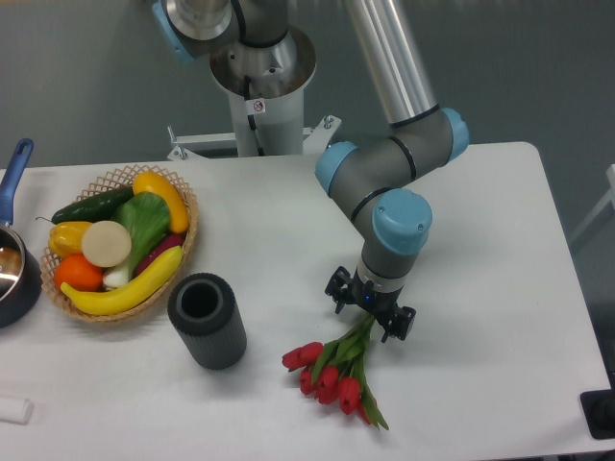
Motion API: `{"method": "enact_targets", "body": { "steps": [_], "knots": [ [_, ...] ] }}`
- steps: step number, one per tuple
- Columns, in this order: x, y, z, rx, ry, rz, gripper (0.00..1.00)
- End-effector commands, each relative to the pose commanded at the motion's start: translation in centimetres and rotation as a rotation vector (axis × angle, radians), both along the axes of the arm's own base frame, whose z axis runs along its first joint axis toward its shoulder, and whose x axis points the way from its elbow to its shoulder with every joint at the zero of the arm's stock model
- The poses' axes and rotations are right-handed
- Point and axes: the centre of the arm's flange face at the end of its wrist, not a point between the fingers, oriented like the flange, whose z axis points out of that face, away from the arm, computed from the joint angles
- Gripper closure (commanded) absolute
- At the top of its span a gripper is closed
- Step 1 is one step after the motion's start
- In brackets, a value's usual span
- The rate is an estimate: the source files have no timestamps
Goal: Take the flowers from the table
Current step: 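Lower the gripper onto the stems and close it around them, then lift the gripped red tulip bouquet up off the table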
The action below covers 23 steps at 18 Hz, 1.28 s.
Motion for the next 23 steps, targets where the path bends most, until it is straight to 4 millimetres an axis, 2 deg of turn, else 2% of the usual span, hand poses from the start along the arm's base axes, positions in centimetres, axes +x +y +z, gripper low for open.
{"method": "enact_targets", "body": {
  "steps": [2,4,10,13,17,20,23],
  "knots": [
    [0.0,0.0,-0.1,-0.001,-0.002,0.001,0.08],
    [0.0,0.0,0.1,0.001,0.001,0.003,0.22],
    [0.0,0.0,0.6,0.002,0.008,0.008,0.42],
    [0.0,0.0,0.7,0.001,0.008,0.009,0.60],
    [0.1,0.0,0.7,0.000,0.007,0.011,0.67],
    [-0.1,0.0,0.9,0.004,0.012,0.011,0.67],
    [-0.4,0.0,2.0,0.019,0.031,0.006,0.67]
  ]
}}
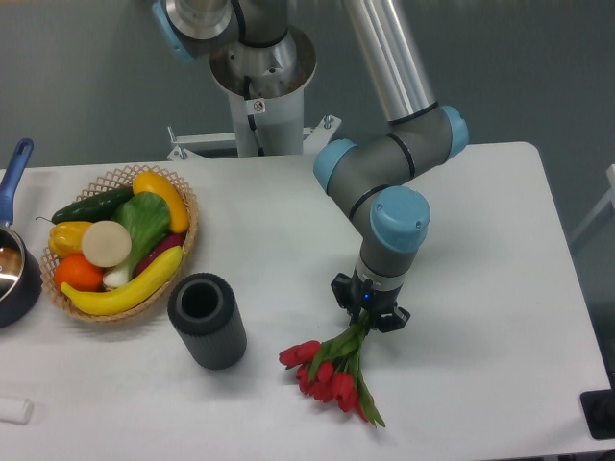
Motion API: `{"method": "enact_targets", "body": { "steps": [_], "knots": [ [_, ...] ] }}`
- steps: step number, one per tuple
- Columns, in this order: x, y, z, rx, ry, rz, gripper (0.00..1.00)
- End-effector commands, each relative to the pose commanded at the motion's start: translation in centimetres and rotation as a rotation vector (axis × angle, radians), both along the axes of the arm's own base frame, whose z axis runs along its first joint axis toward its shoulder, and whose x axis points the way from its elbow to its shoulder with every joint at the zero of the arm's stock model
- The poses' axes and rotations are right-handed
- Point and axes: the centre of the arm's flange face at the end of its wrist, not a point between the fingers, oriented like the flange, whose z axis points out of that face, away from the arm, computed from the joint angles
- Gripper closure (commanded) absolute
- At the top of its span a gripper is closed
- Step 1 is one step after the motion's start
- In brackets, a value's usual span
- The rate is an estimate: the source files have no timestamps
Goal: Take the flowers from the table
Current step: 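Lift the gripped red tulip bouquet up off the table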
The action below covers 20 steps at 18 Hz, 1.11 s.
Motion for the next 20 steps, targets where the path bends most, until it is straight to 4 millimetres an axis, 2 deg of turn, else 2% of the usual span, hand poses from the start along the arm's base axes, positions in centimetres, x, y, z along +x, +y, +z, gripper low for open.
{"method": "enact_targets", "body": {
  "steps": [4,6,9,12,16,18,19,20],
  "knots": [
    [-0.5,-0.3,5.5,0.056,0.075,0.017,0.67],
    [-1.1,-0.5,6.7,0.071,0.093,0.026,0.67],
    [-1.5,-0.7,10.4,0.124,0.130,0.055,0.67],
    [-1.5,-0.7,11.1,0.154,0.122,0.060,0.71],
    [-2.1,-0.8,14.2,0.220,0.135,0.095,0.71],
    [-2.4,-1.4,16.6,0.300,0.120,0.124,0.71],
    [-2.8,-1.6,18.7,0.372,0.106,0.134,0.71],
    [-3.0,-2.0,19.8,0.411,0.098,0.146,0.71]
  ]
}}
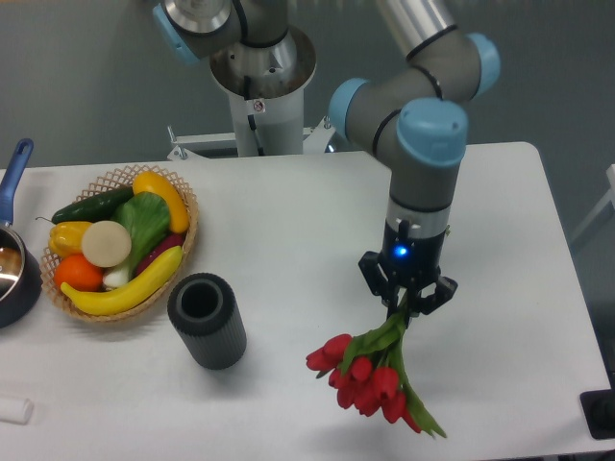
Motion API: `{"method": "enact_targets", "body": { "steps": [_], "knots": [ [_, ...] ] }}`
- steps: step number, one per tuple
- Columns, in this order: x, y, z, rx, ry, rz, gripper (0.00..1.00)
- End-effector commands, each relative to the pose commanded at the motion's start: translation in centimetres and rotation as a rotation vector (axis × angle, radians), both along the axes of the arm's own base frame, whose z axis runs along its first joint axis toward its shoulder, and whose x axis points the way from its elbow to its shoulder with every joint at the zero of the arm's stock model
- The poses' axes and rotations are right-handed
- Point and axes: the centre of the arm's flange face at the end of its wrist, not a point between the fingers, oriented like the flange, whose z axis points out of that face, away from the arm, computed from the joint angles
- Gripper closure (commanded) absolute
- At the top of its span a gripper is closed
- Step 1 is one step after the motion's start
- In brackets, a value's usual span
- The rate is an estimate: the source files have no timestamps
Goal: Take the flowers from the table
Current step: 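Lift the gripped red tulip bouquet up off the table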
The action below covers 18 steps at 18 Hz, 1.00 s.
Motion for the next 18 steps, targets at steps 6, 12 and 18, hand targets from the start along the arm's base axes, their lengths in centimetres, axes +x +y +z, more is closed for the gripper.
{"method": "enact_targets", "body": {
  "steps": [6,12,18],
  "knots": [
    [-0.8,-3.0,5.7,0.248,-0.050,-0.025,0.70],
    [-0.9,-3.3,6.6,0.339,-0.112,-0.027,0.71],
    [-1.5,-3.7,7.6,0.352,-0.086,-0.024,0.71]
  ]
}}
